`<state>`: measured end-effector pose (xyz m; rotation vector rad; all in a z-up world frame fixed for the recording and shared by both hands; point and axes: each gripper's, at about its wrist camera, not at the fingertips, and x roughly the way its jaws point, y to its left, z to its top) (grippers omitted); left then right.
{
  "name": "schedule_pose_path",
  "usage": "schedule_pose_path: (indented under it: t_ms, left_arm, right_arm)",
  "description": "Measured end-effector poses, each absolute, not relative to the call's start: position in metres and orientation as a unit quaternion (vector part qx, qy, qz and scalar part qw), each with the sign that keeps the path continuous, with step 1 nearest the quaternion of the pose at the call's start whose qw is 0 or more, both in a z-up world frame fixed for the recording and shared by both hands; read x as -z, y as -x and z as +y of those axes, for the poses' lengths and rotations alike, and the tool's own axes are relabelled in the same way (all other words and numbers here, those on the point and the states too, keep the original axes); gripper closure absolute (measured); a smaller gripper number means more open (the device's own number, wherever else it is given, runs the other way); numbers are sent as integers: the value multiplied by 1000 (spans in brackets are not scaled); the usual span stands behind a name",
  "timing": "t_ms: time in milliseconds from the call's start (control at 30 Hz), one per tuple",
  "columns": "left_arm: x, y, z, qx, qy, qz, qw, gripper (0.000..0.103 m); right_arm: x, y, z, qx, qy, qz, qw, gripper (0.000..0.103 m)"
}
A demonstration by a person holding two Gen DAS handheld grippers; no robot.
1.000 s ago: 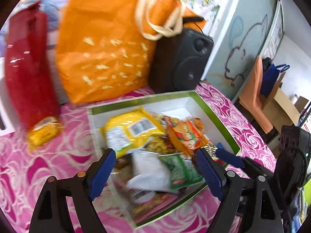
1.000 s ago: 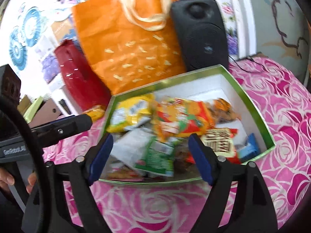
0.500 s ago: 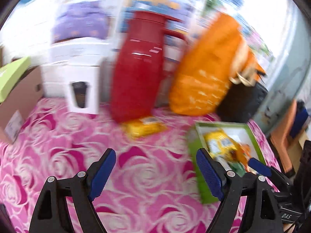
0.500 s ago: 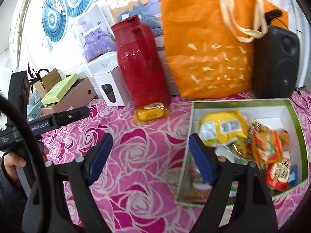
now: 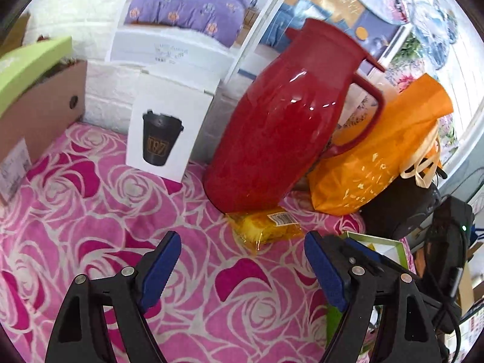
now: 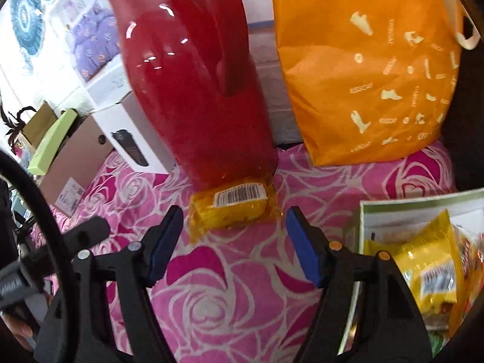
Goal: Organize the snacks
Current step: 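Move both grippers to the clear yellow pastry by the thermos and grasp it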
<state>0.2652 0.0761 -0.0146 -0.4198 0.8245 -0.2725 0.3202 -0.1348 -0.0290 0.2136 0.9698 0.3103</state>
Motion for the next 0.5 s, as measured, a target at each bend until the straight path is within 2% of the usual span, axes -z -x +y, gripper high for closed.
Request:
schedule_pose_path:
  t_ms: [167,367,400,500]
  left_arm:
    - [41,-288,67,146,226,415,869,27]
    - [65,-312,57,155,251,428,854,29]
    - [69,-315,56,158,255,431,851,33]
    - [83,-323,52,166,265,445,839,43]
  right_arm:
    - [51,-343,-139,-141,-125,476,859,32]
    - [72,-354,-138,-151,-137,496,844,39]
    - [74,-354,-137,-154,-137,498,842,42]
    - [75,-351,-140,-160,-139,496,842,66]
